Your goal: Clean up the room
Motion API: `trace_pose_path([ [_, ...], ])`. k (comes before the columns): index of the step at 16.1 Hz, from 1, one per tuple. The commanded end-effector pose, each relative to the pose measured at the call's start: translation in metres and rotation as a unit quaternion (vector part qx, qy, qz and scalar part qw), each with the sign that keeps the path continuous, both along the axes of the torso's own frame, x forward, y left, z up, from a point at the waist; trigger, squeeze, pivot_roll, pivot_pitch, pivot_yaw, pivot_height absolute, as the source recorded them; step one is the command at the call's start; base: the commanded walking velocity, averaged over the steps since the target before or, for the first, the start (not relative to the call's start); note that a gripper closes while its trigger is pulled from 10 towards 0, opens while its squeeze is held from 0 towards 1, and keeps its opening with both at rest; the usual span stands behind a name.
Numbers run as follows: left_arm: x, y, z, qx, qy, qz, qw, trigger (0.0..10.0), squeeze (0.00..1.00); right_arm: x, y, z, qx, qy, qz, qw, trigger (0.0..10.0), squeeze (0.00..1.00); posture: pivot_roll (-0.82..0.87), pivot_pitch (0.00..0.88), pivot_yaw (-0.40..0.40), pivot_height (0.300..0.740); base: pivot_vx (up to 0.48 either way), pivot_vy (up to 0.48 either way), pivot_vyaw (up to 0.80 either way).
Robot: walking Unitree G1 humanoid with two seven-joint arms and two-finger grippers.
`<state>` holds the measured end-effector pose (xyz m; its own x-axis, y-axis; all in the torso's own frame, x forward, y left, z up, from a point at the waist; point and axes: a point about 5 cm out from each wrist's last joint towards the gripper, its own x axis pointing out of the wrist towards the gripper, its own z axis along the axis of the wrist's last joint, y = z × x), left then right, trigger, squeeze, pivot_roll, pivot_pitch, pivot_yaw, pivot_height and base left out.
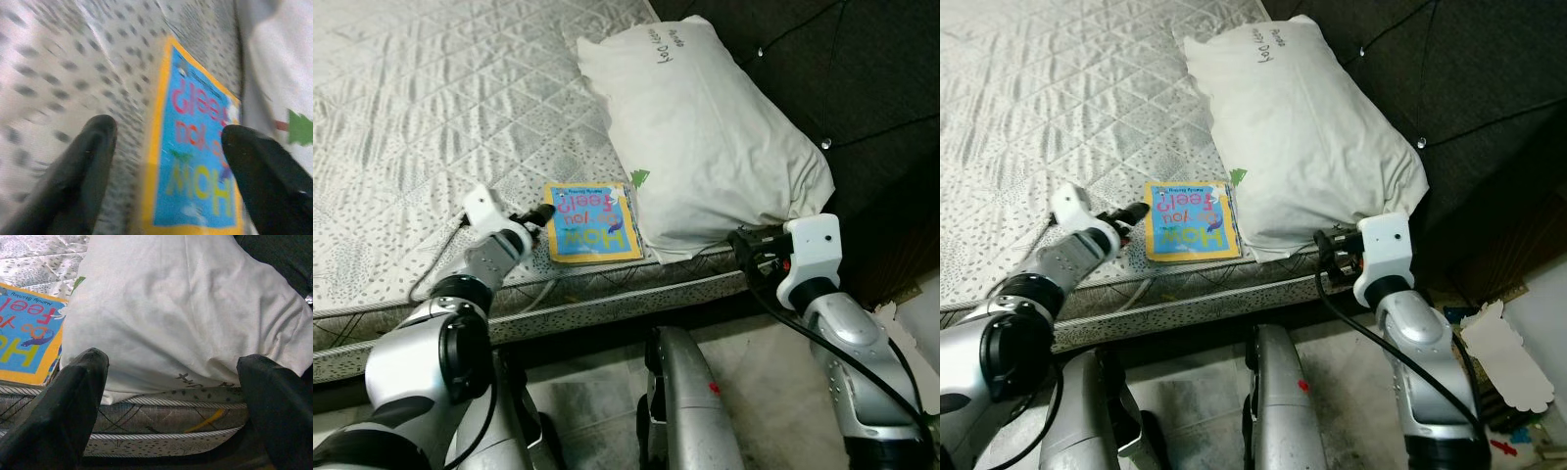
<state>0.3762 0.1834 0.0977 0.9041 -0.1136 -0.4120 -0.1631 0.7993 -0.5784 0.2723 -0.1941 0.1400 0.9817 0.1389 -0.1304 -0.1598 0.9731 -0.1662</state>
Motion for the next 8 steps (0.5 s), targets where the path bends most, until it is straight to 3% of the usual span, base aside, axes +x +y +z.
trace_pose_path([
  [1,-0.003,0.005,-0.005,0.032,0.010,0.005,0.999,10.0,1.00,0.002,0.001,0.000,-0.002,-0.003,-0.003,1.000,10.0,0.00,-0.33,0.069,-0.079,0.549,0.000,0.000,0.00],
  [4,0.002,0.022,0.010,0.101,-0.043,0.048,0.993,10.0,1.00,0.015,0.018,0.000,0.026,-0.017,0.009,0.999,10.0,0.00,-0.27,0.044,-0.058,0.549,0.000,0.000,0.00],
  [6,-0.005,0.032,0.004,0.135,-0.046,0.090,0.986,10.0,1.00,0.025,0.035,-0.002,0.053,-0.022,0.025,0.998,10.0,0.00,-0.22,0.020,-0.045,0.549,0.000,0.000,0.00],
  [8,-0.011,0.035,-0.001,0.161,-0.052,0.099,0.981,10.0,1.00,0.031,0.045,-0.004,0.068,-0.023,0.033,0.997,10.0,0.00,-0.17,0.000,-0.040,0.549,0.000,0.000,0.00],
])
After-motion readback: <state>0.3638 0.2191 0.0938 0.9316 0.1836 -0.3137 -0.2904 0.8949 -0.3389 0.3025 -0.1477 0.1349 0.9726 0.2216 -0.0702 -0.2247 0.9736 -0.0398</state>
